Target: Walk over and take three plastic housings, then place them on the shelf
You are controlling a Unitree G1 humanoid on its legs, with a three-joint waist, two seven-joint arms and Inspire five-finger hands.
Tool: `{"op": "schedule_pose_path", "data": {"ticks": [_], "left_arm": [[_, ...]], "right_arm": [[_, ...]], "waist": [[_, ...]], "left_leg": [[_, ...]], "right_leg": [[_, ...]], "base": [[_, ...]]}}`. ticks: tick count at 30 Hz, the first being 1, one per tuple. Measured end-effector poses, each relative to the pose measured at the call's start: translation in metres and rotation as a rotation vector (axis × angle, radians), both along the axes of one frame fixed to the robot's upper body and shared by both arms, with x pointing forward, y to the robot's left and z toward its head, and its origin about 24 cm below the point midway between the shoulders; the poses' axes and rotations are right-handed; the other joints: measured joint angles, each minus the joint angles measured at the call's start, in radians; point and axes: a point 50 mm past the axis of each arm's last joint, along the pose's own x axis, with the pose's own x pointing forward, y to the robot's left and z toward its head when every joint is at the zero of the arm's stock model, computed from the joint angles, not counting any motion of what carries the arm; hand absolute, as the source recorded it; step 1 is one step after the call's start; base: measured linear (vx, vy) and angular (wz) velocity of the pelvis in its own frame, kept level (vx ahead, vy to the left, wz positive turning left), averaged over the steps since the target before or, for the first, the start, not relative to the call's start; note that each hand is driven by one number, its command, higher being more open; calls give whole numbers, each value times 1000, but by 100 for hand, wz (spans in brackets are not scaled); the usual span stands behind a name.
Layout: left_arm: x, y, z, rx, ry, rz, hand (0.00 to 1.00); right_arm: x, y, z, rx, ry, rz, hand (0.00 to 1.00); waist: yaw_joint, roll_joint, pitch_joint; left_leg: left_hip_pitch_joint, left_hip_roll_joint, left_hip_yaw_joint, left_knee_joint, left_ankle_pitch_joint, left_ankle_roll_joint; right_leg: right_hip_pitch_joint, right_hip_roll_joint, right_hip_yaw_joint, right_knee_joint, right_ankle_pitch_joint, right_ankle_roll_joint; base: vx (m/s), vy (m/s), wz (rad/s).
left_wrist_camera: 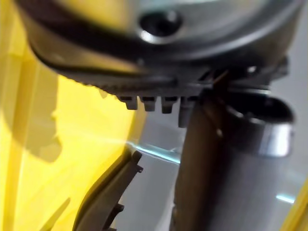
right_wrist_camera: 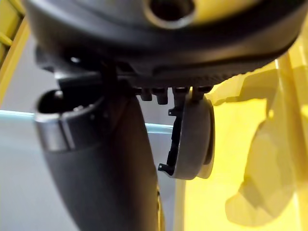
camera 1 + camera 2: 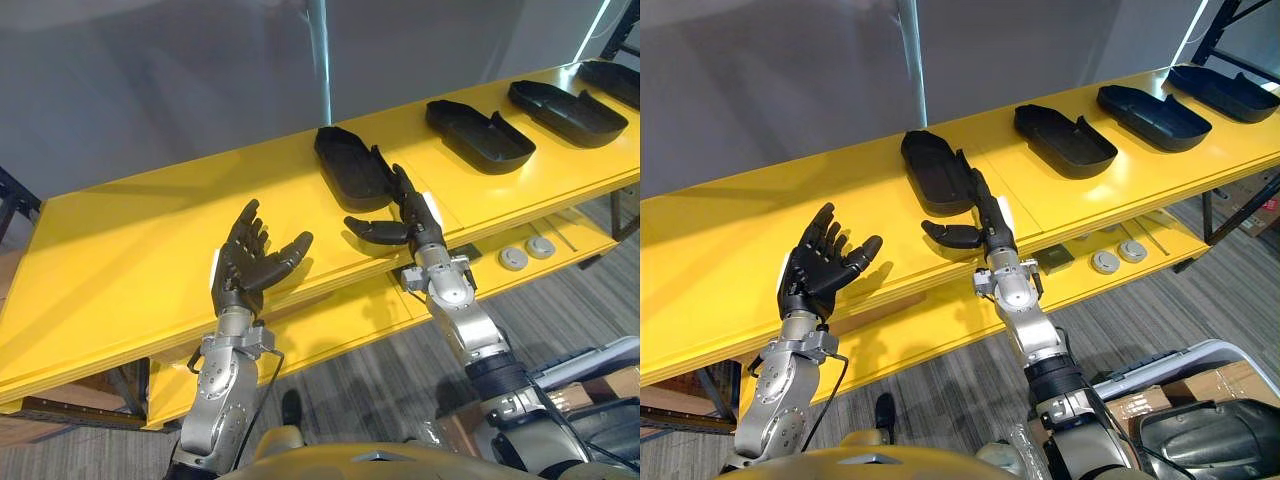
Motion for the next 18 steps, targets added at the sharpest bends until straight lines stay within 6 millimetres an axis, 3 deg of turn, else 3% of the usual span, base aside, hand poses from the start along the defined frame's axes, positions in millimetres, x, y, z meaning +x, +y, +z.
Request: {"op": "schedule_pose_path", "data": {"ticks": [12,18], "left_arm": [[0,-1,0,-3,-6,-10,100],[0,7,2,-5,-16,28,100]], "right_arm": [[4,1,9,-25,-41,-8,100],[-39,4,36,51,-194,65,100]], "waist": [[14,-2,3],[4,-10,9]], "left_leg": [[-3,0,1,3,4,3],[5,2,16,3,-7,-3]], "right_leg": [[-10,-1,1,14,-5,3],[-8,-1,15,8,-5,3]], "base": [[0,0,0],[6,-11,-6]]}}
